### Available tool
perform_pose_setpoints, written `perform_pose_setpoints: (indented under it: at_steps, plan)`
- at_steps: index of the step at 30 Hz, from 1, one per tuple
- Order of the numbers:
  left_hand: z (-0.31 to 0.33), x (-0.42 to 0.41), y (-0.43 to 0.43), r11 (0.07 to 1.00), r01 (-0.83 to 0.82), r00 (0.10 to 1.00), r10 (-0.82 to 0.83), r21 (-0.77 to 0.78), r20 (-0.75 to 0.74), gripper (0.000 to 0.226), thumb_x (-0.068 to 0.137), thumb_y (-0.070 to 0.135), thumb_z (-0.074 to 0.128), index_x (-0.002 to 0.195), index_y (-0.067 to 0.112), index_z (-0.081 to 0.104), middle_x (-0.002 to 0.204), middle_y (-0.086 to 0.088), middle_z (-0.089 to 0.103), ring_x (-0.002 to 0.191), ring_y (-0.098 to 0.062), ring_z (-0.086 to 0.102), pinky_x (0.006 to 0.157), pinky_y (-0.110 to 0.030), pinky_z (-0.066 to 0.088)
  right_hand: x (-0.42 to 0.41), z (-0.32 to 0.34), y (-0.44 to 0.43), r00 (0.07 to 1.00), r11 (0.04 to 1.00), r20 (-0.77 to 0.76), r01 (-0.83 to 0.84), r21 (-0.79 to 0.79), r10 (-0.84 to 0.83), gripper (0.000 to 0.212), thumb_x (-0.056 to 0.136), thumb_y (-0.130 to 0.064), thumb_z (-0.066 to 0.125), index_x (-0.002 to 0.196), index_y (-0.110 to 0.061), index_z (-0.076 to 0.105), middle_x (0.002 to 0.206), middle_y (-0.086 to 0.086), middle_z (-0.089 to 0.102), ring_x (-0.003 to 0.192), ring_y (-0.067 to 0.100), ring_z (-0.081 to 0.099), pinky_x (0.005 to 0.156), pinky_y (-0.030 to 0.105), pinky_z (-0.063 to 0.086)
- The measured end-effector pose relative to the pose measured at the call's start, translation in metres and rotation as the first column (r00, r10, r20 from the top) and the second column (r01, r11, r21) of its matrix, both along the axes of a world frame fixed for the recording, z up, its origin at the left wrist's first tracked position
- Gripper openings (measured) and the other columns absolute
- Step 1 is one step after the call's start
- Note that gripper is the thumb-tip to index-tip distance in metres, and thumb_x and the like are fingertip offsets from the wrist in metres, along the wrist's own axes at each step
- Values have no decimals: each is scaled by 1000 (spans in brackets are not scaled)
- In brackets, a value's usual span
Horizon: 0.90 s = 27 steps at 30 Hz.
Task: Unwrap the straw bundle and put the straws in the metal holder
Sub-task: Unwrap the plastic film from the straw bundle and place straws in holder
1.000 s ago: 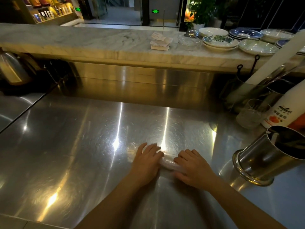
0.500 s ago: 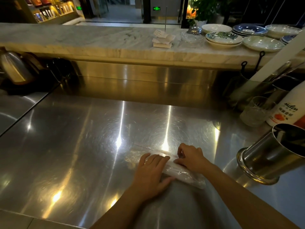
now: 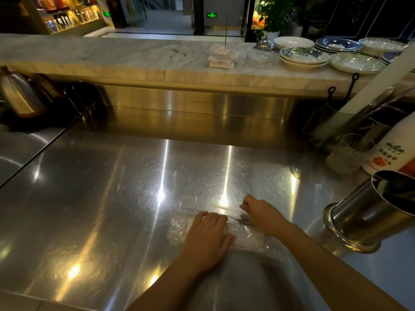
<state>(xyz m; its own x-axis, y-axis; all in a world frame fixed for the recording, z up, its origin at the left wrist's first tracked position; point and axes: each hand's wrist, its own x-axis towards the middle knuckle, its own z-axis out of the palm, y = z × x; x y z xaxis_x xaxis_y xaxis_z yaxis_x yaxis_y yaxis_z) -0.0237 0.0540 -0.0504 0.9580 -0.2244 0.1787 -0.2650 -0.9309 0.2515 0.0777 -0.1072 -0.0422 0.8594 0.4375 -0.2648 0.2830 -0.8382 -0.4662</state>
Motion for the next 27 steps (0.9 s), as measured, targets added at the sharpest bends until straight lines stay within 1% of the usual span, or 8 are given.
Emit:
perform_pose_setpoints:
  at_steps: [2,5,10,14,17,20,23,27]
  plan:
    - [2,1,1,1000,7,1000,-7,0,-5,44,88,45,44,122,17,51,116,-4,62,110,-22,54,106,-39,30,1,1,1,999,999,-40,35,17,-34,34,84,-48,52,95,-16,53,92,2,67,75,13,61,71,29,52]
    - [4,0,1,997,29,995,-36,74,92,41,78,42,64,114,22,61,102,-4,68,97,-21,63,91,-38,47,5,8,-2,999,1000,-50,10,17,-9,53,65,-69,56,86,-21,62,77,-12,55,71,6,54,67,22,45]
    - [-2,-4,-3,995,98,971,-98,8,218,26,74,35,68,97,22,66,101,-2,69,92,-19,64,85,-34,50,11,22,-7,986,991,-109,-126,42,130,25,76,-38,68,87,-16,69,85,-2,66,71,5,55,67,18,43]
    - [-7,-7,-8,995,94,977,-83,-44,196,18,70,21,70,86,17,63,112,-7,67,100,-25,62,88,-37,51,10,32,-4,999,998,-31,-40,52,42,16,86,-32,57,79,-18,56,74,-4,57,68,13,53,69,27,44]
    - [-10,-7,-11,994,106,976,-102,-14,194,19,66,9,70,83,13,62,124,-13,62,111,-26,59,92,-39,48,9,37,-1,998,998,36,-54,30,52,18,93,-29,46,85,-14,51,81,0,51,71,15,50,69,27,41]
    - [-11,-7,-10,992,122,977,-125,27,172,33,63,18,73,95,15,67,112,-4,69,103,-17,63,97,-34,45,8,41,0,999,999,31,-44,21,43,13,95,-24,40,92,-12,46,87,7,57,74,18,54,72,29,46]
    - [-4,-8,-10,991,85,987,-69,-107,145,30,80,43,56,100,20,58,93,5,67,87,-11,59,98,-33,38,9,44,1,999,998,5,-39,53,38,11,96,-21,38,97,-11,43,90,11,64,77,20,61,77,37,54]
    - [5,-7,-12,996,13,987,2,-90,159,28,87,43,46,97,22,61,96,-1,64,87,-18,58,87,-29,39,12,52,3,999,994,46,-23,107,18,12,96,-26,37,91,-16,40,78,6,58,71,22,59,72,36,53]
